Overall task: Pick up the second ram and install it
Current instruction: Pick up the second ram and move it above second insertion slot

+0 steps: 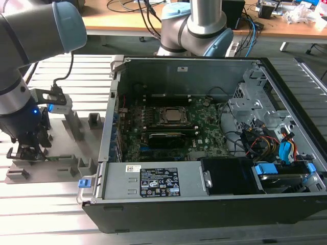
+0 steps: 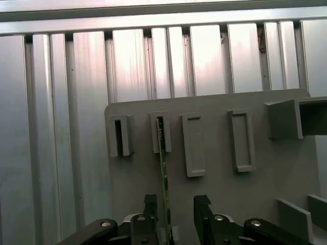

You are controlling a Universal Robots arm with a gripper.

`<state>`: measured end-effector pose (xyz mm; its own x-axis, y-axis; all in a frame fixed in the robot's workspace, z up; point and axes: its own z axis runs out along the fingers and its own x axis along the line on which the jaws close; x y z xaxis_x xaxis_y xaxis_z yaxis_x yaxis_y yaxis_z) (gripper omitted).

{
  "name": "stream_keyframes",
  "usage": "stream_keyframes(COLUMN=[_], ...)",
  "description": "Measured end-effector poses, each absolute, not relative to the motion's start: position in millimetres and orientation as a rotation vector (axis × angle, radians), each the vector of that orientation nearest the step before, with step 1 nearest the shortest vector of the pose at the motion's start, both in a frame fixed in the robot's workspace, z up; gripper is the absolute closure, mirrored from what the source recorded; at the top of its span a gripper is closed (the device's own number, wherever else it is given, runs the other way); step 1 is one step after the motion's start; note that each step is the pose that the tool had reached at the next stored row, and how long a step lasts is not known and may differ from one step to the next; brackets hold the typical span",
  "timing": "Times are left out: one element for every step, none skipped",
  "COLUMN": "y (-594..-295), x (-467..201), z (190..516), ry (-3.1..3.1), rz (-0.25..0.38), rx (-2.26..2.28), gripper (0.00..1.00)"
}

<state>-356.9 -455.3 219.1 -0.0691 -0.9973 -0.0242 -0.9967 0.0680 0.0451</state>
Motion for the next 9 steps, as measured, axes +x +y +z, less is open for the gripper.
stream_keyframes(y=[-455.6,-455.7,-455.9,-456.2,-456.6,-457.1,-459.3,-461.4,-462.4], x=[-356.8,-356.8,-356.8,-356.8,-356.8,-356.8,-356.8,-356.8,-356.8], z=[215.9,214.2,212.9,211.1,210.0,208.3,205.5,203.1,201.6], ry=[-2.283,-2.276,-2.268,-2.26,-2.259,-2.259,-2.26,-2.26,-2.26], rz=[-0.077,-0.077,-0.077,-0.077,-0.077,-0.077,-0.077,-0.077,-0.077], rx=[2.138,2.145,2.153,2.161,2.162,2.162,2.162,2.162,2.162], gripper=[0.58,0.58,0.58,0.58,0.58,0.58,0.58,0.58,0.58])
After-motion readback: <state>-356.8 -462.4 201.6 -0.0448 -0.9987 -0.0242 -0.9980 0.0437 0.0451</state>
